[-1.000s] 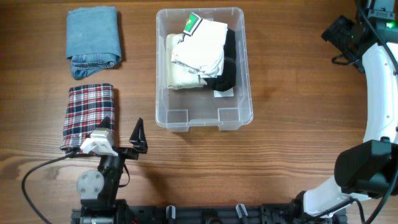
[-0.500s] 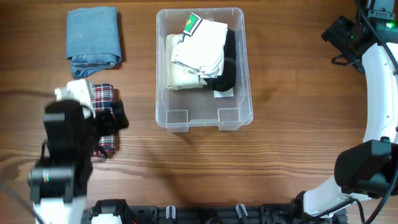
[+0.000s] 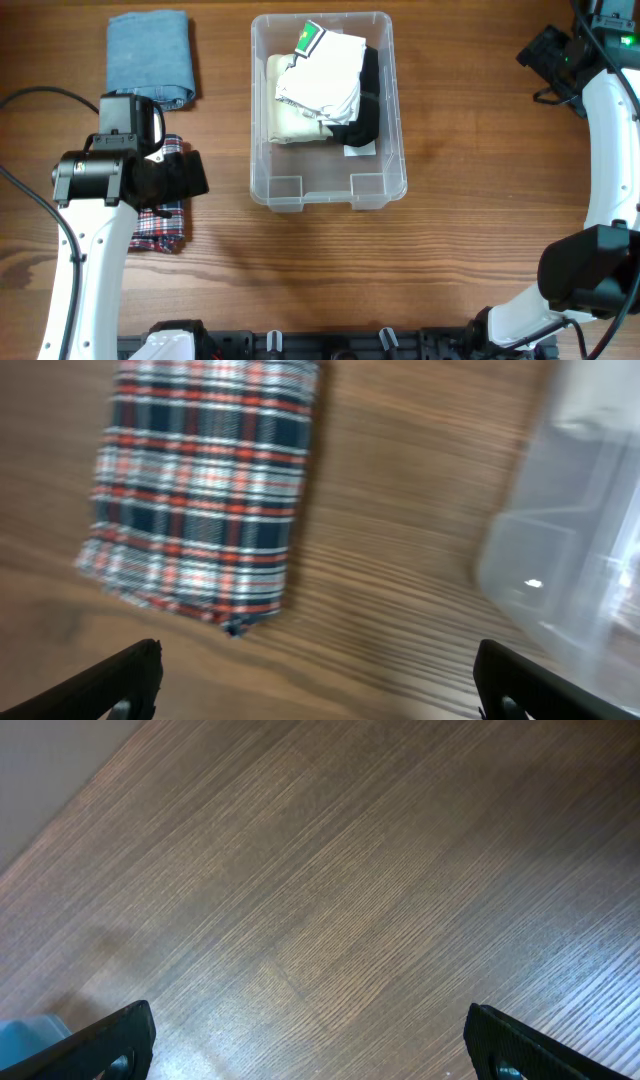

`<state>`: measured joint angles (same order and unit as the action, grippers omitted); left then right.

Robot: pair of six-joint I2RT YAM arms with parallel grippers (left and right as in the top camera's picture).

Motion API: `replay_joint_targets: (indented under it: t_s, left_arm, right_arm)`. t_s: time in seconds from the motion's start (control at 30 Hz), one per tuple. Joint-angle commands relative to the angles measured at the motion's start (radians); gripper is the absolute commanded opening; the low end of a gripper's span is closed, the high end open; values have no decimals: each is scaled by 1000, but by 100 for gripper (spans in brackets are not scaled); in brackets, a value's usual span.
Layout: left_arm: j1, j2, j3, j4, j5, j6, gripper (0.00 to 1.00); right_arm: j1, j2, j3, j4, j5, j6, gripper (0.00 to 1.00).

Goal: Pack container
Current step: 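Move the left gripper down onto the red plaid shirt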

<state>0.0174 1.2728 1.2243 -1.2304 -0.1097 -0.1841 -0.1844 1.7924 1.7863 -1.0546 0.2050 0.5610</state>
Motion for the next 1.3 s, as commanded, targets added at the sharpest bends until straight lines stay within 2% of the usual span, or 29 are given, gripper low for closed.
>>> replay_joint_targets:
  t_s: [0.0,0.07,0.23,0.53,0.67,0.77,0.93,1.1,1.2,1.27]
  left_arm:
    - [33,45,18,-17,-146,-151,100]
    - [50,83,18,-15,-170,-215,100]
    - [60,212,18,-4,-170,-214,100]
    - [60,447,18,149,-229,-209,100]
    - [60,514,18,210,-252,-54,100]
    - [59,545,18,210,-376,-41,100]
    - [59,557,18,243,-448,47,100]
    - [38,556,19,267,-360,126,100]
    - [4,556,19,274,-231,213,100]
    - [-27,557,18,265,-214,280,100]
  right_arm:
    - [2,1,-8,0,-3,15,100]
    - [2,1,-8,0,-3,15,100]
    - [2,1,-8,0,-3,15,100]
    - [2,1,-8,0,-3,15,100]
    - [2,1,-8,0,-3,15,100]
    - [2,1,-8,0,-3,15,100]
    - [2,1,-8,0,-3,15,100]
    - [2,1,-8,0,-3,15,100]
    - [2,1,-8,0,-3,15,100]
    - [2,1,-8,0,-3,15,100]
